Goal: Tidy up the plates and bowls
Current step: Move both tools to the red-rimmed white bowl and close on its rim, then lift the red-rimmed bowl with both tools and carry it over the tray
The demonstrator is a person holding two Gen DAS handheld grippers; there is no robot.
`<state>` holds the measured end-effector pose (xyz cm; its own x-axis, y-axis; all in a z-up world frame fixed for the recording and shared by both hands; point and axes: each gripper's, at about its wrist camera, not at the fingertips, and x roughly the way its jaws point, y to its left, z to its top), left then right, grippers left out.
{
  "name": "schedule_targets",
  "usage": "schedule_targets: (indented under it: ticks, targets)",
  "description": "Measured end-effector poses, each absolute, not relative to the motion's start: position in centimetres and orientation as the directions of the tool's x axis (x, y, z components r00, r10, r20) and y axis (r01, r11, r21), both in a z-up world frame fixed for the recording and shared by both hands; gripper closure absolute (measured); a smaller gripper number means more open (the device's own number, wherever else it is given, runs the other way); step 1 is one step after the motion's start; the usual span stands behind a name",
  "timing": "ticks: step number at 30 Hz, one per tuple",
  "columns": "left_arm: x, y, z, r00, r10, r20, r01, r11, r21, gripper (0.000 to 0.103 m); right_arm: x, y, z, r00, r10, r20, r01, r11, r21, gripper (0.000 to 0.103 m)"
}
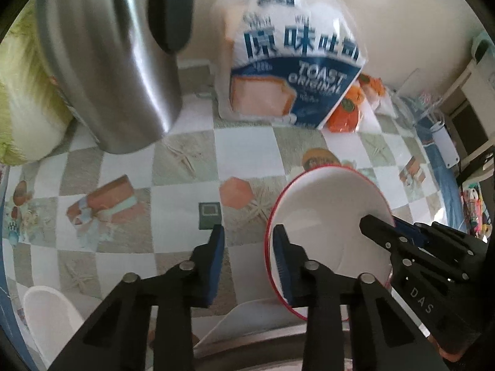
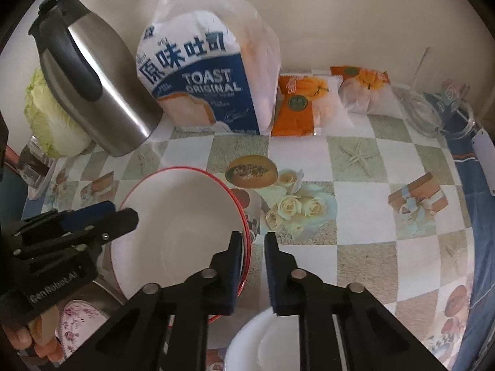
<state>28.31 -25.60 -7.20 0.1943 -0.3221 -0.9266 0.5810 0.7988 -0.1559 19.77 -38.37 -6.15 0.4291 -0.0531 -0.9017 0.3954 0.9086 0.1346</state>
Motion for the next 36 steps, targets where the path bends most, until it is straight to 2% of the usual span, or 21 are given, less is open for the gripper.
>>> schedule_targets:
  ticks: [4,10,19,23,36]
  targets:
    - [28.2,-26.2,-8.3,0.161,-0.320,-0.933,0.581,0.795,-0.173,0.084,20.2,-37.9,-7.1,0.416,-0.044,-0.908,0.382,0.915,0.130,0.091]
    - [27.6,-27.0,-9.3,0.140,-0.321,-0.936,0.599,0.781,-0.178,0.088,20.4,-37.9,-7.5,0.432,-0.033,-0.901,0.382,0.912,0.150,0.093]
    - [27.3,-27.6,-9.2,0.166,-0.311,-0.936,0.604,0.783,-0.153,0.088,20.2,-37.9,-7.1,0.452,-0.030,-0.891,0.385,0.908,0.165,0.093]
    - [27.7,-27.6,-8.4,0.169,-0.343,-0.924,0.595,0.783,-0.182,0.088,20.3,-38.1,-6.2,0.461,-0.051,-0.886,0.392,0.908,0.151,0.093]
    - [26.9,-27.2,-5.0,0.227,-0.369,-0.901,0.605,0.778,-0.167,0.088,19.6,-38.3,-3.4,0.508,-0.068,-0.859,0.390,0.907,0.159,0.093]
